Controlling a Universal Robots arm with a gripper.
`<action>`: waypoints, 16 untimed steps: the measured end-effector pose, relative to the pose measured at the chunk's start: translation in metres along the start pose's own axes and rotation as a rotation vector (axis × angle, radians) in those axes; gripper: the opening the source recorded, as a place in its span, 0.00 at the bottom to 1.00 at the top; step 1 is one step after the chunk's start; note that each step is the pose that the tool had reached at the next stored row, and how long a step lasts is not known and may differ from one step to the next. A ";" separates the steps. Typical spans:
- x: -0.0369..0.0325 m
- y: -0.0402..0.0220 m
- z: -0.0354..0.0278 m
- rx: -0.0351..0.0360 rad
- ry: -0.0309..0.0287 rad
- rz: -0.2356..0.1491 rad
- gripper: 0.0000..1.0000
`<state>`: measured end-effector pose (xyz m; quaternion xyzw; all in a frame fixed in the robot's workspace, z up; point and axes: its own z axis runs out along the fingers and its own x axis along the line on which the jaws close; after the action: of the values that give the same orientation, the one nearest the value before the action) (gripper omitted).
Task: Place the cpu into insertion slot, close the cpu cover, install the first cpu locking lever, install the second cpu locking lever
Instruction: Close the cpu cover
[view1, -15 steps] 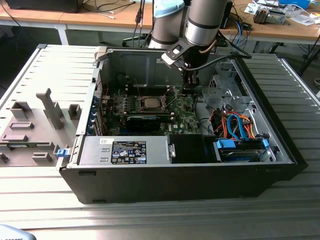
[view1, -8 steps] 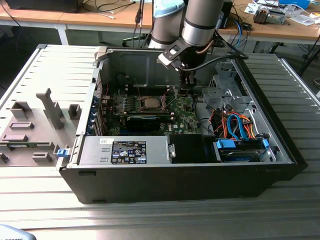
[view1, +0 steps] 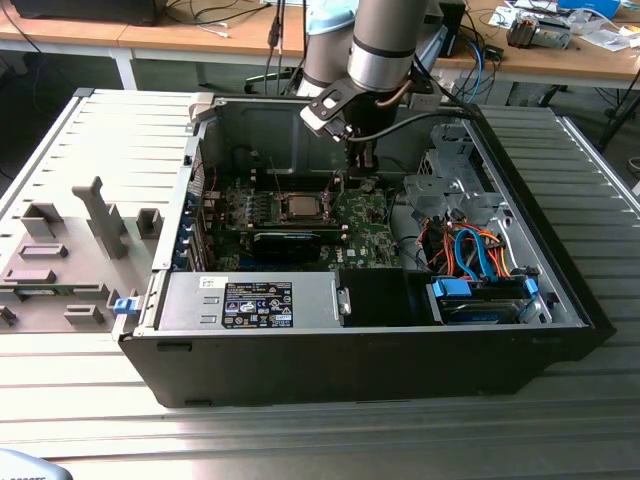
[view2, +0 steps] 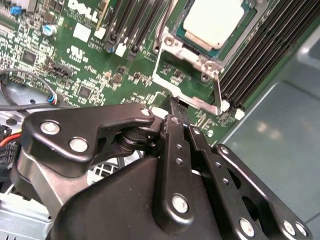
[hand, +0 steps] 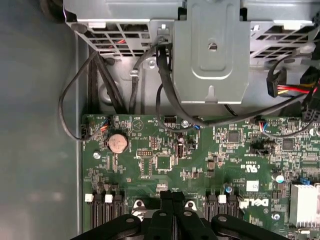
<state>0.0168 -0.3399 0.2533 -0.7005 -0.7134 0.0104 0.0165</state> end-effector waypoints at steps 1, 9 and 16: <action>0.0000 -0.0019 0.0000 -0.0005 0.0001 0.000 0.11; 0.0002 -0.0124 0.0005 -0.0014 0.0004 0.000 0.11; 0.0003 -0.0178 0.0007 -0.0014 0.0003 0.000 0.11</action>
<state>-0.0010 -0.3399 0.2533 -0.7005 -0.7134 0.0098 0.0161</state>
